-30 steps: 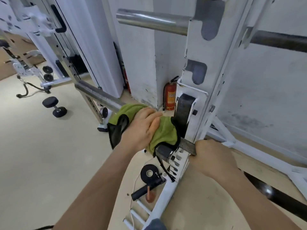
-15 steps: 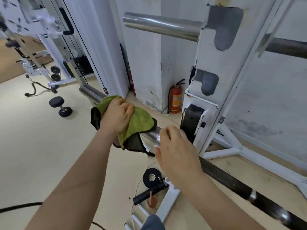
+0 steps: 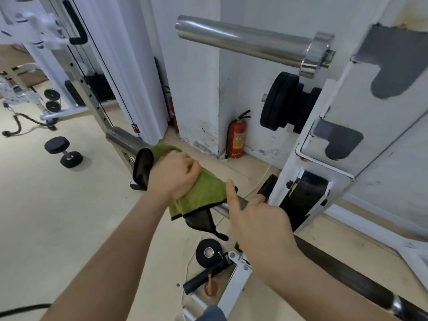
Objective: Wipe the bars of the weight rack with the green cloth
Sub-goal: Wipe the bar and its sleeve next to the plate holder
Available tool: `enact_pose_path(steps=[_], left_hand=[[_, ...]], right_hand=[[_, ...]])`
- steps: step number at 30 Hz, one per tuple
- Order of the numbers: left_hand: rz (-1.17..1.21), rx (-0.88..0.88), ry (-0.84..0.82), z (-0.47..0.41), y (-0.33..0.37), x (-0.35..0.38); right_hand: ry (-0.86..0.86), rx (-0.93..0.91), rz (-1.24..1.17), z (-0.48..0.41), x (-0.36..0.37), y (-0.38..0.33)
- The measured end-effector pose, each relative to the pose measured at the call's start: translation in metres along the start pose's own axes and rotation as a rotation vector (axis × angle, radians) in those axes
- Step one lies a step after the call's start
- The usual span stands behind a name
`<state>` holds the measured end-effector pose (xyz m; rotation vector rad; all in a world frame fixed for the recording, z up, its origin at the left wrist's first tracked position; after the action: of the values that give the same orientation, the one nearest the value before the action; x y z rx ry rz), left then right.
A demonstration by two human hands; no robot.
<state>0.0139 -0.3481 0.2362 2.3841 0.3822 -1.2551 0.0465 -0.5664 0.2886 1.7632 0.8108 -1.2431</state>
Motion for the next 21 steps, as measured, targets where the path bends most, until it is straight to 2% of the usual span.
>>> enact_pose_path(steps=[4, 7, 10, 14, 16, 18, 21], left_hand=[[-0.117, -0.087, -0.089, -0.021, -0.007, -0.003], [-0.155, 0.047, -0.076, 0.003, 0.039, 0.000], [-0.035, 0.112, 0.019, 0.038, 0.077, 0.003], [0.083, 0.131, -0.020, 0.044, 0.071, -0.002], [0.060, 0.063, -0.064, 0.024, 0.045, -0.006], [0.029, -0.088, -0.061, 0.000, 0.015, -0.009], [-0.091, -0.244, -0.023, -0.014, -0.002, -0.012]], right_hand=[[-0.102, 0.091, -0.033, -0.015, 0.005, 0.008], [-0.118, 0.041, -0.047, -0.019, 0.003, 0.008], [-0.061, -0.003, -0.036, -0.019, 0.004, 0.010], [-0.007, -0.013, 0.014, -0.013, 0.008, 0.009], [-0.052, -0.007, 0.024, -0.012, 0.008, 0.010], [-0.122, -0.036, 0.041, -0.014, 0.005, 0.015], [-0.200, -0.156, 0.097, -0.020, 0.000, 0.010]])
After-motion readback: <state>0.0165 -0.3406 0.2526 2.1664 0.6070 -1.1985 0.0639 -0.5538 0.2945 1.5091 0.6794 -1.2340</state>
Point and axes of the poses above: each hand's wrist, its own z-axis away from the middle knuckle, its own x-axis out of the palm, y = z × x, the point moved 1 cm from there along -z, towards the middle knuckle, and after that the axes turned 15 degrees about y, right-handed, at the moved point
